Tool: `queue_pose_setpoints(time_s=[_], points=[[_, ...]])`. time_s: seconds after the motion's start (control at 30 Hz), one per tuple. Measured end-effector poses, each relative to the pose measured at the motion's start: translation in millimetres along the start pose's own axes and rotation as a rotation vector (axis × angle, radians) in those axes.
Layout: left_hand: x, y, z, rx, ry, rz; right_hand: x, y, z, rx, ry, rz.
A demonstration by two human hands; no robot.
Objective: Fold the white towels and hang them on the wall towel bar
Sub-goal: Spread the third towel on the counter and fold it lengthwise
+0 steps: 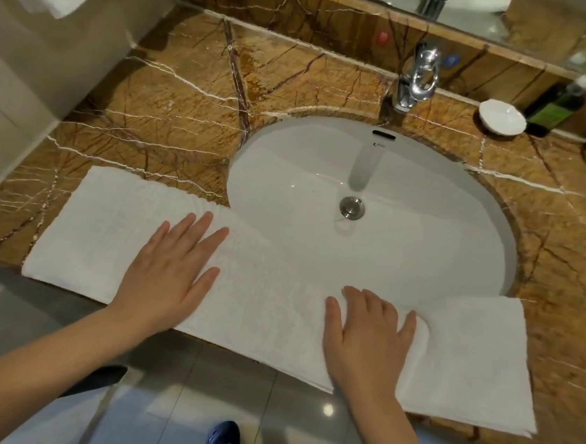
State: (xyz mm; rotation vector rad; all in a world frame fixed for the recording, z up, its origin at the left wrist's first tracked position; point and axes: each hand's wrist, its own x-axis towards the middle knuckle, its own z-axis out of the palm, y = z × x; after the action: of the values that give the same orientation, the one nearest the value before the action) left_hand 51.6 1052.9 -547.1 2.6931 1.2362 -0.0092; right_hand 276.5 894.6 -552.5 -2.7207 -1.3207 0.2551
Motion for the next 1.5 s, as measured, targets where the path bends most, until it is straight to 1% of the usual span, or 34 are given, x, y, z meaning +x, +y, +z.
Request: queue_pose_setpoints(time_s=[0.07, 0.13, 0.2, 0.3, 0.57, 0.77, 0.87, 0.97, 1.03, 1.13, 1.33, 1.5], points=[[2.1, 2.8, -2.4, -0.009, 0.010, 0.014, 6.1, 8.7, -6.5, 0.032, 0.028, -0.038], [4.3, 6.2, -3.4, -0.009, 0.016, 0.036, 15.3, 29.8, -13.8, 0.032, 0.104, -0.038], [6.0, 8.7, -2.2, -0.019, 0.015, 0.043, 21.5, 58.7, -18.5, 0.009, 0.128, 0.011], [6.4, 12.0, 1.7, -0.040, -0.006, 0.026, 17.1, 88.4, -16.7, -0.021, 0.101, 0.100], [6.2, 29.1, 5.0, -0.010, -0.047, 0.049, -0.5, 110.0, -16.2, 0.020, 0.134, 0.274], [11.7, 61.4, 11.9, -0.040, -0.030, 0.086, 11.5, 145.6, -28.0, 0.053, 0.137, 0.274], [11.9, 69.8, 11.9, -0.075, -0.005, 0.076, 16.1, 152.6, -35.1, 0.085, 0.126, 0.230], [12.2, 53.6, 6.1, -0.088, 0.040, 0.016, 12.6, 161.6, -39.9, 0.074, 0.155, 0.189], [12.0, 31.0, 3.8, -0.074, 0.053, -0.054, 8.8, 172.7, -38.4, 0.040, 0.161, 0.219], [11.7, 6.6, 4.5, -0.030, 0.028, -0.122, 5.8, 183.1, -32.5, 0.030, 0.141, 0.263], [12.0, 7.6, 3.5, -0.010, 0.023, -0.131, 7.5, 183.7, -32.4, -0.004, 0.150, 0.286], [13.8, 19.4, -1.0, 0.020, -0.004, -0.103, 7.3, 177.3, -36.7, -0.030, 0.111, 0.305]])
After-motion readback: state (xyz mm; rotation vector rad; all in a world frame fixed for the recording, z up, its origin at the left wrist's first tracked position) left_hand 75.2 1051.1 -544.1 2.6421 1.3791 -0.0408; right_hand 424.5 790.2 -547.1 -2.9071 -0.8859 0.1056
